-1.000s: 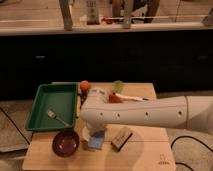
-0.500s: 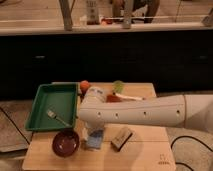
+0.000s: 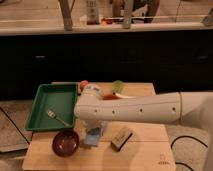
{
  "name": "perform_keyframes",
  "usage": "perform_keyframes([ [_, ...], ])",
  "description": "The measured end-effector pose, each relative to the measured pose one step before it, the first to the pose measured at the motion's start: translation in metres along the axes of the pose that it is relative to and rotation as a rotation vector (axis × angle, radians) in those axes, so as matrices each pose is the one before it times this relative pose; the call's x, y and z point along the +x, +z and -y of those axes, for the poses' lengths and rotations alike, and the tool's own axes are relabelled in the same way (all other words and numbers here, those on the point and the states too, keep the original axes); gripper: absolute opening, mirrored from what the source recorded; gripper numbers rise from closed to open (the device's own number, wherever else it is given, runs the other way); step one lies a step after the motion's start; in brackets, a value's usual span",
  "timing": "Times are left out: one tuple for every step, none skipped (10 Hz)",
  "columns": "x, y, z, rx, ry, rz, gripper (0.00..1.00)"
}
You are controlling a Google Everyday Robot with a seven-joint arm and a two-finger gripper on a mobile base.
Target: Place sponge in paper cup
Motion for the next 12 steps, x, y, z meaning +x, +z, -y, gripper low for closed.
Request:
perform_keyframes([
  [0.00255, -0.00041, 0.00233, 0.0, -0.00422, 0.00086, 0.0],
  [0.00344, -0.0006, 0.0019, 0.00167, -0.00035, 0.00106, 0.04],
  [0.00267, -0.00046, 0.00138, 0.00295, 0.00228, 0.0054, 0.14],
  [0.0023, 0.00029, 0.00101, 0.00206, -0.00078, 0.00506, 0.23],
  [0.0025, 0.00021, 0.00095, 0.00144, -0.00028, 0.00583, 0.34],
  [0.00162, 0.0004, 0.00055, 0.00066, -0.00039, 0.00559, 0.43],
  [0.00199, 0.00068, -0.0005, -0.00068, 0.00066, 0.00717, 0.56],
  [0.00109, 0.00016, -0.00003, -0.00031, -0.00022, 0.00285, 0.63],
  [0.00098, 0.00024, -0.0005, -0.00075, 0.00031, 0.00462, 0.73],
  [0.00074, 0.00015, -0.00094, 0.00145, 0.00205, 0.00359, 0.79],
  [0.00035, 0.00021, -0.0014, 0.00079, 0.00167, 0.00297, 0.8],
  [0.00049, 0.00016, -0.00101, 0.00167, 0.00074, 0.00226, 0.8],
])
